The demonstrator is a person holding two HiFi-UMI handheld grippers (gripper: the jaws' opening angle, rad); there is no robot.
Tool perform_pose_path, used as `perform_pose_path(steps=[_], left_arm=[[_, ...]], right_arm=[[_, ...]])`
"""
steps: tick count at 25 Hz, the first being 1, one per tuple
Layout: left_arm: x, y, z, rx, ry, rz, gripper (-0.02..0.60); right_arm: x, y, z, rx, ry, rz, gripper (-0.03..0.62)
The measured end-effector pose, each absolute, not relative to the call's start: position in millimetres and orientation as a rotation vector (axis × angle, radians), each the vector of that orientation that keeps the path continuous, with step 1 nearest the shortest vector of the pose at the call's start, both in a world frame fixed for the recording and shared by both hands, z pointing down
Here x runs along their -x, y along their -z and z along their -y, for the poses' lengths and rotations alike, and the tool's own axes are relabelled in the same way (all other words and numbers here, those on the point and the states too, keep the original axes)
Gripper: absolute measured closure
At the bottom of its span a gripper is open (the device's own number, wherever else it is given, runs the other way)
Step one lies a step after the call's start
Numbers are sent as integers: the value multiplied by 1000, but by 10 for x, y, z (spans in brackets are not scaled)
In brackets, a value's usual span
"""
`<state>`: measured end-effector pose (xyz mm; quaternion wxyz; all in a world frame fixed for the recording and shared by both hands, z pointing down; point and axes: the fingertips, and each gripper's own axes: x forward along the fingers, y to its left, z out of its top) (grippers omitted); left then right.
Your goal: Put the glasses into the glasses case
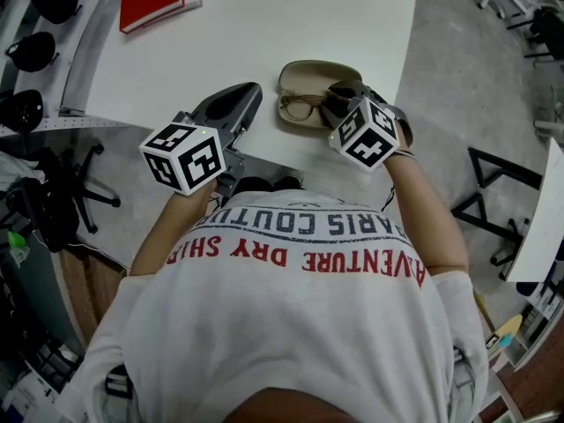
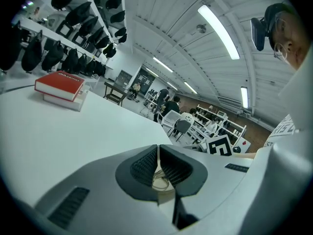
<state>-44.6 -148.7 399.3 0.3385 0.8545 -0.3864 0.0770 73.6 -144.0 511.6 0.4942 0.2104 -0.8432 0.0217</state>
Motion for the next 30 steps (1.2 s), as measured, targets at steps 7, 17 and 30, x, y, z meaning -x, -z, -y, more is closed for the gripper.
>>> perform_pose_path(steps=[7, 17, 30], left_arm=[[382, -3918, 1467, -2259, -190, 978, 545], [-28, -3553, 1399, -2382, -165, 827, 545], [-430, -2984, 1159, -2550, -91, 614, 545]], right_arm=[[-767, -4807, 1433, -598, -109, 2148, 407], [-976, -3568, 1281, -998, -472, 2657, 465], [-1233, -2844, 952, -1244, -466, 2916, 569]])
